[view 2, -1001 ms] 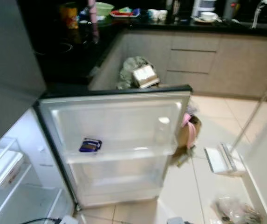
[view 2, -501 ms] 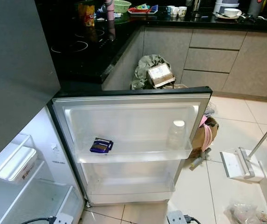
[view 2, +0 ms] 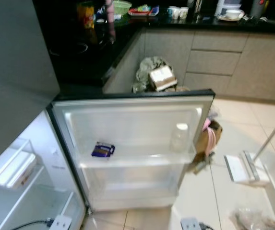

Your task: Restocking fridge

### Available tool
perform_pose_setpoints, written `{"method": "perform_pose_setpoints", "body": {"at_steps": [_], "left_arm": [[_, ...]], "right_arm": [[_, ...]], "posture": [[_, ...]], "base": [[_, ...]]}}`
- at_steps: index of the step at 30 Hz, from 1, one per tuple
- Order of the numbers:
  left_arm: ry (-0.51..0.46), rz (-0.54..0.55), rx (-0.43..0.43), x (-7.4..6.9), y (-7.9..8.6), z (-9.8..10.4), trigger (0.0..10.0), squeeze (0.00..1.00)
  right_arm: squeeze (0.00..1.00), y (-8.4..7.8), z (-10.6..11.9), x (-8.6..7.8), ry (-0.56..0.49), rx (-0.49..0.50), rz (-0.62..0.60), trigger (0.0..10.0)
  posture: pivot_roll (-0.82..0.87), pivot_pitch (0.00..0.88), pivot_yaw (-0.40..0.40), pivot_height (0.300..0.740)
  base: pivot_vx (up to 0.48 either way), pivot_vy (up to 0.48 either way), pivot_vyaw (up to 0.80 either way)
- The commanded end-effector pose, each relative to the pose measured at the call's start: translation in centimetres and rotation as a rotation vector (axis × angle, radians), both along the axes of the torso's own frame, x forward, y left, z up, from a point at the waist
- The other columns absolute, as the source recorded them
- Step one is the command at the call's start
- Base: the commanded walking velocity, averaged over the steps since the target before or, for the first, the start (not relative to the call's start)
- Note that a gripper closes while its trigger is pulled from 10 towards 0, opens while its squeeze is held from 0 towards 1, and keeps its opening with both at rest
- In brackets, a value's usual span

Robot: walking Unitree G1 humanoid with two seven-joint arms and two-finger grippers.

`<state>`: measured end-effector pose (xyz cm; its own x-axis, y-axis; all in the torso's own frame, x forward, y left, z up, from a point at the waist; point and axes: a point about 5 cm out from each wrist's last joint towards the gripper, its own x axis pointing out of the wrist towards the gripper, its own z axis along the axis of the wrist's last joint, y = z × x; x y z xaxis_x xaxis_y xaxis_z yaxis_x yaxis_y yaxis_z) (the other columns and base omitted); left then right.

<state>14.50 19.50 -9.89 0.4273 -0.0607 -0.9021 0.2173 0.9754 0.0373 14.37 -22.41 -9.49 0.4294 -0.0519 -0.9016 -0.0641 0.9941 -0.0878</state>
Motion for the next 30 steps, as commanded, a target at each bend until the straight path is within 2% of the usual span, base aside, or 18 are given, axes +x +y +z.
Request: {"method": "perform_pose_setpoints", "body": {"at_steps": [1, 4, 8, 10, 15, 17, 21, 25, 30], "left_arm": [[0.039, 0.017, 0.028, -1.2, 1.3, -0.2, 10.0, 0.0], [0.037, 0.039, -0.006, -1.4, 0.7, -0.4, 10.0, 0.0], [0.055, 0.035, -0.024, -1.7, -0.4, -0.7, 10.0, 0.0], [0.047, 0.033, -0.033, -1.5, -0.5, -0.6, 10.0, 0.0], [0.012, 0.013, -0.026, -0.5, -0.2, -0.2, 10.0, 0.0], [0.042, -0.009, -0.019, -1.1, 0.3, -0.3, 10.0, 0.0], [0.06, -0.041, -0.013, -1.4, 0.4, -0.4, 10.0, 0.0], [0.033, -0.02, -0.031, -0.8, 0.0, -0.2, 10.0, 0.0], [0.015, -0.004, -0.055, -0.2, -0.7, -0.1, 10.0, 0.0]], "right_arm": [[0.0, -0.2, 0.1, 0.2, -0.015, -0.008, -0.026, 10.0], [0.0, -1.0, 0.3, 0.1, -0.022, -0.034, -0.034, 10.0], [0.0, -2.3, 0.2, -1.1, 0.008, -0.059, -0.075, 10.0], [0.0, -2.4, 0.1, -1.2, 0.012, -0.059, -0.084, 10.0], [0.0, -2.2, 0.1, -1.2, 0.004, -0.053, -0.098, 10.0], [0.0, -1.7, 0.1, -0.9, -0.009, -0.037, -0.12, 10.0], [0.0, -1.4, 0.2, -0.4, -0.03, -0.025, -0.141, 10.0], [0.0, -0.8, 0.1, -0.3, -0.013, -0.028, -0.074, 10.0], [0.0, -0.7, 0.1, -0.2, -0.013, -0.027, -0.054, 10.0]], "posture": [[-0.02, 0.0, -0.004, 0.738], [-0.03, 0.0, -0.006, 0.738], [0.0, 0.0, -0.037, 0.738], [0.01, 0.0, -0.045, 0.738], [0.01, 0.0, -0.021, 0.738], [-0.02, 0.0, 0.02, 0.738], [-0.02, 0.0, 0.02, 0.738], [-0.01, 0.0, 0.001, 0.738], [-0.01, 0.0, -0.015, 0.738]], "base": [[0.0, 0.0, 0.0], [0.0, 0.0, 0.0], [0.0, 0.0, 0.0], [0.0, 0.0, 0.0], [0.0, 0.0, 0.0], [0.0, -0.142, 0.0], [0.0, -0.286, 0.0], [0.0, -0.287, 0.0], [0.0, -0.312, 0.0]]}}
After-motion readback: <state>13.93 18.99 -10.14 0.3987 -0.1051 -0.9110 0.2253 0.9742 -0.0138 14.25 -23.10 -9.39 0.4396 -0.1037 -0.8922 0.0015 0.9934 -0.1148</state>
